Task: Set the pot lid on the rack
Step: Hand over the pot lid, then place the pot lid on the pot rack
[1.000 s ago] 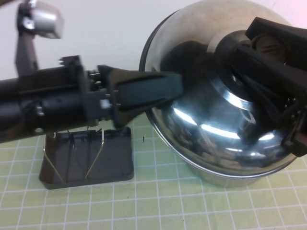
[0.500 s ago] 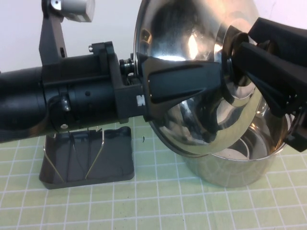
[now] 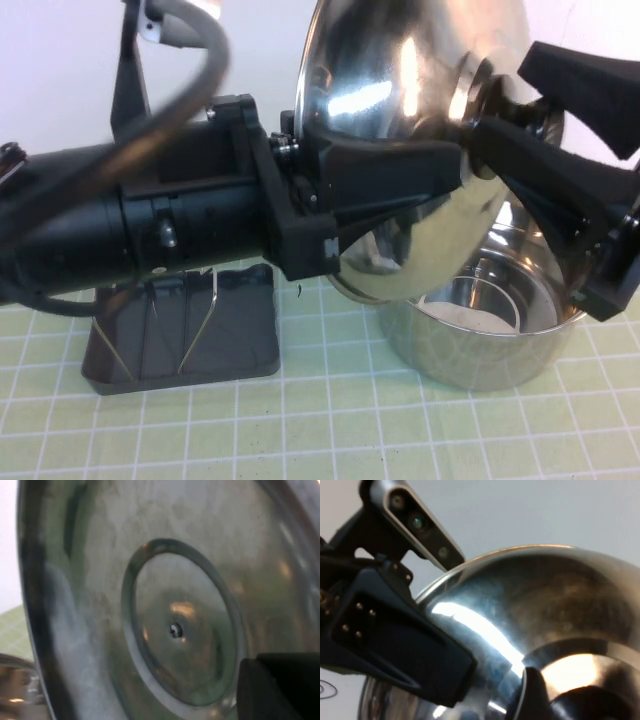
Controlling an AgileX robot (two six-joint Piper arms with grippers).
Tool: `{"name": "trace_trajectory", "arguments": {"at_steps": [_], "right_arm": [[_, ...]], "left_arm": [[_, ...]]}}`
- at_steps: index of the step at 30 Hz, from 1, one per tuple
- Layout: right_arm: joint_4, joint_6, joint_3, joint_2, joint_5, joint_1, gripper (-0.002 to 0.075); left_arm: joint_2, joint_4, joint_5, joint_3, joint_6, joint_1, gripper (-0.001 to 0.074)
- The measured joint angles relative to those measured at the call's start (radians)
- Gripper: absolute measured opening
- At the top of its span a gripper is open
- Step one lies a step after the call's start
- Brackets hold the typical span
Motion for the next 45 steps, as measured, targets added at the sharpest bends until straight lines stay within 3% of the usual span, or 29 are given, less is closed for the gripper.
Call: {"name": "trace_trajectory", "arguments": {"at_steps": [16, 22, 30, 33, 37, 45], "right_arm": [[0.002, -0.048, 0.0, -0.014, 0.039, 0.008, 0.0442], [-0.006, -0.048, 0.0, -0.069, 0.125, 0.008, 0.0442], [-0.006, -0.051, 0.0, -0.081, 0.237, 0.008, 0.0441], [-0.006, -0.056, 0.0, -0.081, 0.261, 0.008, 0.0441], [-0.006, -0.064, 0.0, -0.081, 0.266, 0.008, 0.0441], [-0.006, -0.067, 0.0, -0.081, 0.267, 0.008, 0.0441]], "left_arm": [[-0.008, 0.027, -0.274, 0.002, 0.092, 0.011, 0.0107], [-0.099, 0.411, -0.421, 0.002, -0.237, 0.011, 0.0106], [-0.132, 1.112, -0.284, 0.002, -0.878, 0.011, 0.0106], [-0.13, 1.317, -0.243, 0.002, -1.031, 0.011, 0.0106], [-0.118, 1.429, -0.277, 0.002, -1.109, 0.011, 0.0106], [0.007, 1.478, -0.292, 0.002, -1.178, 0.011, 0.0106]]}}
